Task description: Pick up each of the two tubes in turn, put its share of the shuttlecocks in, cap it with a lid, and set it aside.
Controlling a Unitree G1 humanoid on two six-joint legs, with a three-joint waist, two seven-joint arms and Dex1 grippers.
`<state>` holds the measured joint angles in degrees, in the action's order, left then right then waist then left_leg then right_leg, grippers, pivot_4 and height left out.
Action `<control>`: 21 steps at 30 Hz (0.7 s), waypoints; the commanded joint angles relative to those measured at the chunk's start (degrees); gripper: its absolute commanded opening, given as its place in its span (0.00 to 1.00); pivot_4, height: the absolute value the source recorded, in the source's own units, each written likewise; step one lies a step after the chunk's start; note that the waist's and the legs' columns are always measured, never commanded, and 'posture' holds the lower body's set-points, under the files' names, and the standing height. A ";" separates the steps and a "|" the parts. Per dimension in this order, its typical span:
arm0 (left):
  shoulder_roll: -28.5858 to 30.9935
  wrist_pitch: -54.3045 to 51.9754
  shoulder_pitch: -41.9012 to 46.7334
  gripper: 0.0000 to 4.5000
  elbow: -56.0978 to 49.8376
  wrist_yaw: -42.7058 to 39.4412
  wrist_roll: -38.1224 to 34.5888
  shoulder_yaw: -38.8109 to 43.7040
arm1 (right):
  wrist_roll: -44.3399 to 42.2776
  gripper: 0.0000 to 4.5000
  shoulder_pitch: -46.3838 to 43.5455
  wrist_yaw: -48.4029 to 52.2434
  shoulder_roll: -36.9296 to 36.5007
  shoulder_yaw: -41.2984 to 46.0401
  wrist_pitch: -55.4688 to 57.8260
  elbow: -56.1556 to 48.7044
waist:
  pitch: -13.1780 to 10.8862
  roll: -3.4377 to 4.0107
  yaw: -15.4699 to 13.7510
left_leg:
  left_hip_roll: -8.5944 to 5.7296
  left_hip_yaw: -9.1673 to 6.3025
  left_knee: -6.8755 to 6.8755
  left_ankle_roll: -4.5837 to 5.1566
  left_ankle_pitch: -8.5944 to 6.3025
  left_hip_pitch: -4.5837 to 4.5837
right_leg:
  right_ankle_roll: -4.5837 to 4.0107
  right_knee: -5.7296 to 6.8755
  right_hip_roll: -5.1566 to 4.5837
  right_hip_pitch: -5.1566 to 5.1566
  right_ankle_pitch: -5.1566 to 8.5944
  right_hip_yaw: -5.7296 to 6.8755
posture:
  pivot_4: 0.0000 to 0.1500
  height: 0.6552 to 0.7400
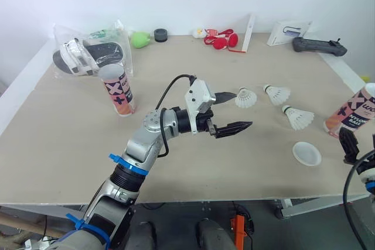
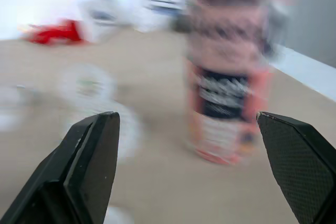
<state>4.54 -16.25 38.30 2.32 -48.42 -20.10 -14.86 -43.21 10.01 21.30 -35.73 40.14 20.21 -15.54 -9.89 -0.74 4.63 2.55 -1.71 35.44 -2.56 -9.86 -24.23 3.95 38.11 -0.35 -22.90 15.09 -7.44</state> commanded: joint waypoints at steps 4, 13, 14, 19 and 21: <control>4.42 -0.98 -6.15 1.00 -6.58 4.57 0.04 4.78 | -10.81 0.99 -4.07 6.20 -8.07 -6.98 11.48 -14.11 | -0.07 -0.11 0.01 | 0.03 -0.21 0.01 0.10 0.08 0.07 | -0.31 0.01 0.17 -0.01 -0.09 0.00 | 1.00 1.00; 10.38 -4.61 -21.21 1.00 -21.96 17.77 -0.02 16.34 | -13.28 0.99 -25.27 15.84 -15.58 -27.02 21.09 -16.46 | -0.23 -0.50 -0.87 | 0.07 -0.22 0.02 0.11 0.09 -0.10 | -0.02 -0.01 0.14 -0.08 -0.19 0.04 | 1.00 1.00; 10.05 -4.37 -22.96 1.00 -23.18 19.88 0.69 17.31 | -13.08 0.99 -27.63 16.71 -15.07 -28.64 21.54 -15.61 | -0.24 -0.53 -1.30 | 0.06 -0.22 0.03 0.09 0.09 -0.13 | 0.00 -0.03 0.13 -0.09 -0.18 0.05 | 1.00 1.00; 7.82 -3.01 -28.89 1.00 -25.63 31.63 6.58 20.54 | -10.36 0.99 -36.53 20.73 -11.26 -36.02 21.64 -11.96 | -0.36 -0.75 -2.02 | 0.06 -0.20 0.06 0.00 0.02 -0.23 | 0.01 -0.08 0.09 -0.17 -0.17 0.07 | 1.00 1.00; 7.07 -2.39 -28.81 1.00 -24.77 35.29 8.79 21.35 | -8.75 0.99 -38.41 22.14 -9.66 -38.19 21.21 -10.84 | -0.40 -0.85 -2.12 | 0.07 -0.26 0.06 0.00 0.03 -0.26 | -0.01 -0.07 0.10 -0.19 -0.19 0.14 | 1.00 1.00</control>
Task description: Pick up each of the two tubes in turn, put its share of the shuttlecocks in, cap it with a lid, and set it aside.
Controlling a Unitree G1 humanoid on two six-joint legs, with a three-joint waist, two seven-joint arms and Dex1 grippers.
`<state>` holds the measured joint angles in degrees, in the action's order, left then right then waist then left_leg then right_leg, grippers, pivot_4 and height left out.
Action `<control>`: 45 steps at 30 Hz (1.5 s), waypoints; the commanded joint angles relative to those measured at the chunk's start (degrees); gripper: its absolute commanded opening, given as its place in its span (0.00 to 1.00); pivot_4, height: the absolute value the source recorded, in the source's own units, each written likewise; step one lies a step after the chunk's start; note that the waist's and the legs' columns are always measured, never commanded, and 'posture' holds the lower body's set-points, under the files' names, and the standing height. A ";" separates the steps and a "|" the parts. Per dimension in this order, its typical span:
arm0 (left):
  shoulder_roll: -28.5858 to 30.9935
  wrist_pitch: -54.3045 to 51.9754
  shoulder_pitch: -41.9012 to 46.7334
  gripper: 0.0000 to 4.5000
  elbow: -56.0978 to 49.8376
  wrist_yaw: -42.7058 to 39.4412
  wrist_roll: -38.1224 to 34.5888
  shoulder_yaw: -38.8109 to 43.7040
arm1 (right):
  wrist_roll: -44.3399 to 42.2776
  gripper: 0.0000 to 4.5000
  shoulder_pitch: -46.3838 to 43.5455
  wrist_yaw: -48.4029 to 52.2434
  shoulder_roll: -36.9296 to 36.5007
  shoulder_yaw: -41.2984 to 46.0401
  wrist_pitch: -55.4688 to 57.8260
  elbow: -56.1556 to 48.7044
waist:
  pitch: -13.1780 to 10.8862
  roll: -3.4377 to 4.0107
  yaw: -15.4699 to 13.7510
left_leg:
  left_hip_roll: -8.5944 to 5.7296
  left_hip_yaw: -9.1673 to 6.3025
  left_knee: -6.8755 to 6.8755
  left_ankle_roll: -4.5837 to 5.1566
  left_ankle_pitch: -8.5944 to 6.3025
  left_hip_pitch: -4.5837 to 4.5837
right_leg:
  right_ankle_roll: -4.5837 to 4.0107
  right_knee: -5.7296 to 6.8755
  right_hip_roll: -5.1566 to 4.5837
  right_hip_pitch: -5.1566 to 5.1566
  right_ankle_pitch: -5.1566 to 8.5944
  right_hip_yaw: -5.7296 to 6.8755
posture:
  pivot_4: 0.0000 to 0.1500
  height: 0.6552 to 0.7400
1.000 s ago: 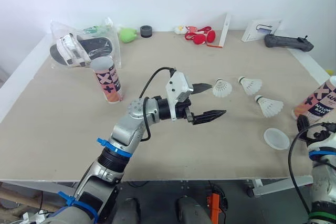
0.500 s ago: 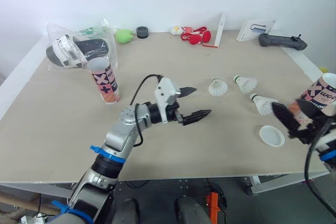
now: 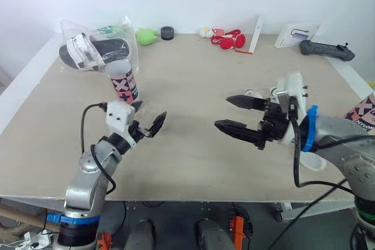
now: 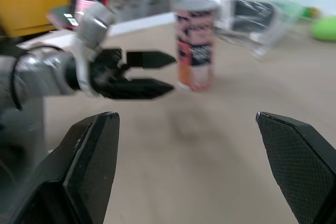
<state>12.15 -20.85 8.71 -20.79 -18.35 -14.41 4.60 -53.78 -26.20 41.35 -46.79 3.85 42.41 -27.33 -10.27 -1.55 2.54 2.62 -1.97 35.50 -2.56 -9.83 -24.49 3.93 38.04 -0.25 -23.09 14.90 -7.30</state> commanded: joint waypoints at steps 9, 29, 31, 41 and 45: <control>-0.42 2.15 5.54 1.00 7.51 9.53 5.70 2.76 | 6.01 0.99 -5.06 4.44 5.93 -4.75 -1.40 2.18 | -0.02 -0.06 0.05 | 0.02 -0.03 0.04 0.00 0.00 -0.09 | -0.01 0.01 0.04 -0.08 -0.05 0.05 | 1.00 1.00; 0.61 19.18 27.13 1.00 48.95 8.98 8.12 3.43 | 7.96 0.99 -4.15 1.16 9.12 -3.68 -0.27 -0.93 | -0.02 -0.07 0.03 | 0.00 -0.08 0.06 -0.01 0.01 -0.24 | 0.01 0.01 0.03 -0.17 -0.08 0.09 | 1.00 1.00; 0.77 21.68 29.55 1.00 53.60 8.66 8.23 3.53 | 7.97 0.99 -3.93 0.93 9.12 -3.55 -0.23 -1.16 | -0.02 -0.07 0.03 | 0.00 -0.08 0.05 -0.01 0.01 -0.24 | 0.01 0.02 0.03 -0.17 -0.08 0.10 | 1.00 1.00; 1.24 30.58 36.76 1.00 69.20 7.26 8.19 3.65 | 7.55 0.99 -3.32 -0.24 8.86 -2.94 0.22 -2.45 | -0.03 -0.08 0.06 | -0.01 -0.12 0.02 -0.01 0.00 -0.30 | 0.00 0.02 0.03 -0.23 -0.08 0.12 | 1.00 1.00; 1.21 32.02 37.10 0.83 70.50 7.39 7.95 3.81 | 7.36 1.00 -3.18 -0.67 8.88 -2.68 0.38 -2.75 | -0.03 -0.08 0.05 | -0.01 -0.13 0.03 -0.01 0.01 -0.31 | 0.01 0.02 0.03 -0.22 -0.08 0.13 | 1.00 1.00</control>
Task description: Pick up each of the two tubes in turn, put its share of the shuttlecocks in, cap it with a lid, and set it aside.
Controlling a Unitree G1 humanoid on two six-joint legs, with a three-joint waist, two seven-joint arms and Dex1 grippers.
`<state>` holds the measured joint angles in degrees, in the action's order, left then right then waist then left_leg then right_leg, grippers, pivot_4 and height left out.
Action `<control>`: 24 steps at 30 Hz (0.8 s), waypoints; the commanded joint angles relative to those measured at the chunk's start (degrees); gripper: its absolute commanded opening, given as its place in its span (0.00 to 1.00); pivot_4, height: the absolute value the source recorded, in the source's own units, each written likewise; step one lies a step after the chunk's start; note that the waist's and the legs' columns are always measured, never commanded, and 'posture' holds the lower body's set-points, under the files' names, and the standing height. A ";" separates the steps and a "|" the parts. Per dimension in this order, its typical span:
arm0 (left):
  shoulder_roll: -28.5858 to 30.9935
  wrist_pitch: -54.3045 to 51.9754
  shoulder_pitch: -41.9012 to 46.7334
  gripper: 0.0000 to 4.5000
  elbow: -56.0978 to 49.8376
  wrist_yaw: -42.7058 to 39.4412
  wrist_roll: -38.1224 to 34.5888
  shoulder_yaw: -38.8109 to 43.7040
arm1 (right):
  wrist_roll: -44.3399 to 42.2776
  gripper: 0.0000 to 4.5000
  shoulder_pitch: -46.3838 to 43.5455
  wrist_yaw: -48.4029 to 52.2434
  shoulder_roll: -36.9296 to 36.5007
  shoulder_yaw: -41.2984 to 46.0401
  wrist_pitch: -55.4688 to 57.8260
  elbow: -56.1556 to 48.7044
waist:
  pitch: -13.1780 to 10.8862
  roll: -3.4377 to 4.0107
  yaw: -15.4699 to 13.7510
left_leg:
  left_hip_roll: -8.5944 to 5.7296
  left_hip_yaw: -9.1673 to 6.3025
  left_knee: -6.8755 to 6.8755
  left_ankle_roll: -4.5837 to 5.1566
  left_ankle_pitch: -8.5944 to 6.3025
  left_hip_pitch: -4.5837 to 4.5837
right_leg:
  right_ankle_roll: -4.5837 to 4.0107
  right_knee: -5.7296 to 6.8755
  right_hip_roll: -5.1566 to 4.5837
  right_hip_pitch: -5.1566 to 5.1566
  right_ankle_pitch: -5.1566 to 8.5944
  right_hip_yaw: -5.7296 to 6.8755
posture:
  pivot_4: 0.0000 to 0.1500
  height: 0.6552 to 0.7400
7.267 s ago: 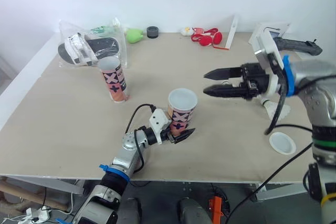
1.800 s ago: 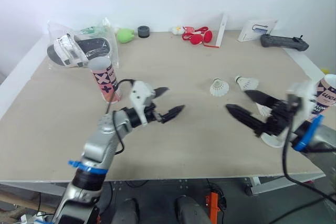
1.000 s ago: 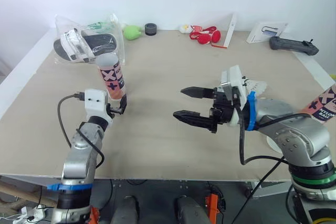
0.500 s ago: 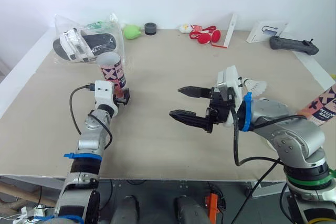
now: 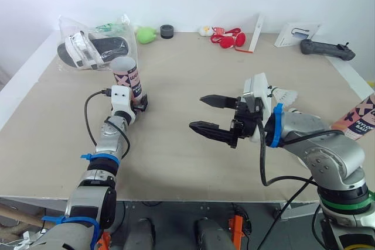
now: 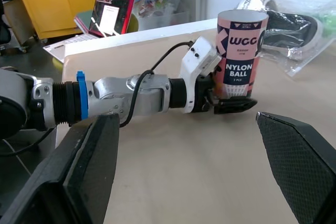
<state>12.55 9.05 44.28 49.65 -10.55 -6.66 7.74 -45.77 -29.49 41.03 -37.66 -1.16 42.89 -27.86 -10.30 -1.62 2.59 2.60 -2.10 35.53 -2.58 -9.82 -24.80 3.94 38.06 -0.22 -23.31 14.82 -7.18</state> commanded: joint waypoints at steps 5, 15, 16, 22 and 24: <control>1.63 2.63 1.24 0.69 -0.64 -1.76 0.15 0.53 | -0.09 1.00 1.12 -2.78 0.48 3.52 -0.31 -2.36 | 0.00 0.00 0.00 | 0.00 -0.01 0.00 -0.01 0.01 0.00 | 0.01 0.00 0.00 0.00 -0.01 0.00 | 1.00 1.00; 14.87 -9.87 -7.42 0.69 -30.84 -26.87 -2.04 -7.52 | 9.64 1.00 15.29 -17.84 3.63 11.07 -4.41 -5.49 | 0.00 -0.01 0.03 | 0.00 -0.04 -0.04 -0.06 0.01 -0.17 | -0.34 0.01 -0.04 -0.13 -0.19 0.04 | 1.00 1.00; 18.56 -13.40 -8.16 0.69 -35.32 -32.70 -3.10 -9.13 | 13.08 1.00 17.04 -19.96 3.38 10.90 -5.25 -4.95 | 0.00 -0.01 0.06 | 0.00 -0.04 -0.03 -0.06 0.01 -0.14 | -0.34 0.01 -0.04 -0.12 -0.19 0.04 | 1.00 1.00; 32.93 -21.96 -5.04 0.69 -45.09 -51.64 -2.41 -15.61 | 25.21 1.00 18.44 -28.96 6.99 7.71 -8.43 -0.40 | -0.01 0.02 0.23 | 0.08 0.02 -0.04 -0.04 0.04 0.06 | -0.18 0.11 0.02 -0.11 0.03 0.07 | 1.00 1.00; 35.38 -24.30 -2.98 0.69 -45.94 -55.56 -1.76 -17.31 | 27.30 1.00 18.25 -32.07 9.92 7.89 -8.96 1.02 | -0.01 0.01 0.23 | 0.09 0.04 -0.04 0.01 0.07 0.11 | -0.30 0.12 0.04 -0.08 0.07 0.06 | 1.00 1.00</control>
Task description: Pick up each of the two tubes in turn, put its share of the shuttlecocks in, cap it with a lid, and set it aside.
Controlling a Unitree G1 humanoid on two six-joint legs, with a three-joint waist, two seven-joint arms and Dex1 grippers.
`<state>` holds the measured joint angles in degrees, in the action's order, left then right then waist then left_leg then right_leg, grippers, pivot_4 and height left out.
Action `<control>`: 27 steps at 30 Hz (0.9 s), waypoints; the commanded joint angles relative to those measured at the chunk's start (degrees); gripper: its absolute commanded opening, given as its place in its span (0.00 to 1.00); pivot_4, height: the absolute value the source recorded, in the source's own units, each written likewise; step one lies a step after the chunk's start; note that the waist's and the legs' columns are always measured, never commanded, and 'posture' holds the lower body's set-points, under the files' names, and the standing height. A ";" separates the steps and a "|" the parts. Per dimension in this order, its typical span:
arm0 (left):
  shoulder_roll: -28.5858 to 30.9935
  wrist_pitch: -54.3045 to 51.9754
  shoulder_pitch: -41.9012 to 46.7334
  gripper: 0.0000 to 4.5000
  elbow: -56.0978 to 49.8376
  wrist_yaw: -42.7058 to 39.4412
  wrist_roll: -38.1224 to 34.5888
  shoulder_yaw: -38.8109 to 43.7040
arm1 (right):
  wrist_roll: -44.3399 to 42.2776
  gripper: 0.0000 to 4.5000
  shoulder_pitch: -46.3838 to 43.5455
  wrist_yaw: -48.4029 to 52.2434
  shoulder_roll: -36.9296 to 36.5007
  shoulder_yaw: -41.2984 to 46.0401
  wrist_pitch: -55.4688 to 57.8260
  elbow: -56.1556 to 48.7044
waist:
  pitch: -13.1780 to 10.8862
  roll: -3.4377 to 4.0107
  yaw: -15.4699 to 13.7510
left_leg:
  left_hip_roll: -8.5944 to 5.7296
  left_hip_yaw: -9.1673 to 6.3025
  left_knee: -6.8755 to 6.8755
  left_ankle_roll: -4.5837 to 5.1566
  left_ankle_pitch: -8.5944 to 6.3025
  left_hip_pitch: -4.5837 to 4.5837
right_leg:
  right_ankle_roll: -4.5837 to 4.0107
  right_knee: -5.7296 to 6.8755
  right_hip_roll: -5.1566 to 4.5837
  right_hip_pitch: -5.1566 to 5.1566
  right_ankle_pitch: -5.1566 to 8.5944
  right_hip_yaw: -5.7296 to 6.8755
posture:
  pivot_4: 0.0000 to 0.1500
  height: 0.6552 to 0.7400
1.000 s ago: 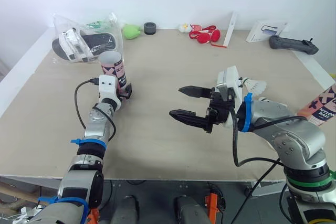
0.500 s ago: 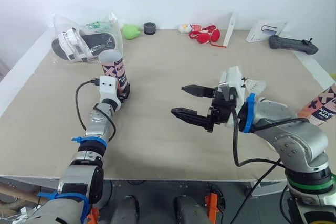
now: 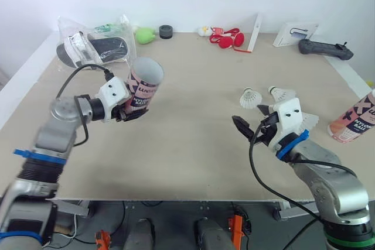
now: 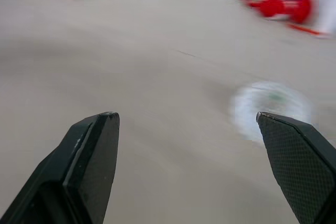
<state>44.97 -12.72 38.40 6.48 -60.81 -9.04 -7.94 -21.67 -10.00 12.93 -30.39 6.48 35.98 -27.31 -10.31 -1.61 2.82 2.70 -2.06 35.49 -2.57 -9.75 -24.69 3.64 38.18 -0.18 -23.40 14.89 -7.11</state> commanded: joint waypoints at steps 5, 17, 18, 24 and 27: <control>6.61 -10.29 3.99 0.69 -7.38 -11.41 1.31 -5.50 | 8.57 1.00 -2.22 -6.60 7.66 -2.35 -5.42 6.36 | -0.01 0.01 0.17 | 0.05 0.08 0.00 0.00 0.00 -0.03 | 0.08 -0.01 0.02 -0.02 0.00 -0.05 | 1.00 1.00; 7.37 -15.34 0.12 0.69 -10.44 -13.66 5.77 -11.20 | 17.77 1.00 -18.92 -11.09 15.74 -5.17 -16.45 35.19 | -0.04 0.01 1.43 | 0.04 -0.10 -0.06 0.03 -0.03 -0.17 | -0.01 0.07 0.06 -0.11 0.07 0.08 | 1.00 1.00; 7.17 -15.05 0.17 0.69 -10.26 -13.51 6.10 -11.35 | 17.87 1.00 -19.60 -11.05 15.96 -4.92 -17.30 36.72 | -0.04 0.01 1.46 | 0.04 -0.09 -0.06 0.03 -0.03 -0.18 | -0.01 0.07 0.05 -0.12 0.07 0.07 | 1.00 1.00; 5.97 -14.18 -0.10 0.69 -9.67 -13.09 7.28 -11.72 | 19.31 1.00 -24.71 -11.19 16.89 -4.73 -23.29 47.61 | -0.04 0.02 1.54 | 0.04 -0.10 -0.06 0.03 -0.03 -0.08 | -0.02 0.11 0.07 -0.07 0.08 0.08 | 1.00 1.00; 5.04 -13.89 0.03 0.69 -9.48 -13.01 7.57 -11.69 | 20.55 1.00 -29.46 -11.53 17.88 -5.35 -27.79 57.07 | -0.04 0.02 1.59 | 0.04 -0.08 -0.04 0.04 -0.01 0.02 | 0.03 0.11 0.07 0.03 0.01 0.06 | 1.00 1.00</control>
<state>50.52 -27.31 38.02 -2.89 -74.15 -1.94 -19.46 -1.84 -37.15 1.95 -12.92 0.64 11.50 27.23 -10.35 -1.59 4.41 2.74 -2.14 35.46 -2.51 -9.74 -24.66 3.68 38.30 -0.12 -23.36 14.88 -7.06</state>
